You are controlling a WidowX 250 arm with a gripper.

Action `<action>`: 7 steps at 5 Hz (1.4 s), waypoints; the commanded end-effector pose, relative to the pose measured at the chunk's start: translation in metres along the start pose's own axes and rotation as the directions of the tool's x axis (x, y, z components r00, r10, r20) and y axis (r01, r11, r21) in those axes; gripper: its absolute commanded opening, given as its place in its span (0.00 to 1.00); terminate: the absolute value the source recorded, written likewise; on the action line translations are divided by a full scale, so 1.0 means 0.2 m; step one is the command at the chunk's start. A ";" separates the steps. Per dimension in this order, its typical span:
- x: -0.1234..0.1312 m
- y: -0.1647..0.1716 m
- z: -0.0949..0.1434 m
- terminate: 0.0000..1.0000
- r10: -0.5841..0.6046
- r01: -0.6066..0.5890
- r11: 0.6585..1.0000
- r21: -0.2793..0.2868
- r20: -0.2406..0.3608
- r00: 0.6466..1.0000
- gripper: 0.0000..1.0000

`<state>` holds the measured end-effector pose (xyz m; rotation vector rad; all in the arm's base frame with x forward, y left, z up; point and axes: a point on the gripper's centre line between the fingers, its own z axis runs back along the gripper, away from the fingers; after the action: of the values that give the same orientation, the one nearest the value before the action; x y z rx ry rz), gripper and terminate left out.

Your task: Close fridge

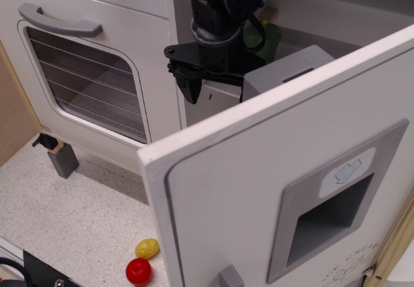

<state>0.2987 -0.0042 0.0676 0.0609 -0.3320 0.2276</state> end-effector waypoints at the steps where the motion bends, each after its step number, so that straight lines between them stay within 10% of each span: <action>1: 0.00 0.00 0.00 0.00 0.000 0.000 1.000 0.000 0.000 1.000 1.00; 3: 0.09 0.03 0.26 0.00 0.037 -0.042 0.998 0.041 0.115 0.993 1.00; 7: -0.03 -0.22 0.82 0.00 -0.187 0.211 0.951 -0.228 0.124 0.975 1.00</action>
<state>0.2495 -0.0690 0.2067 -0.1292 -0.4043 -0.0212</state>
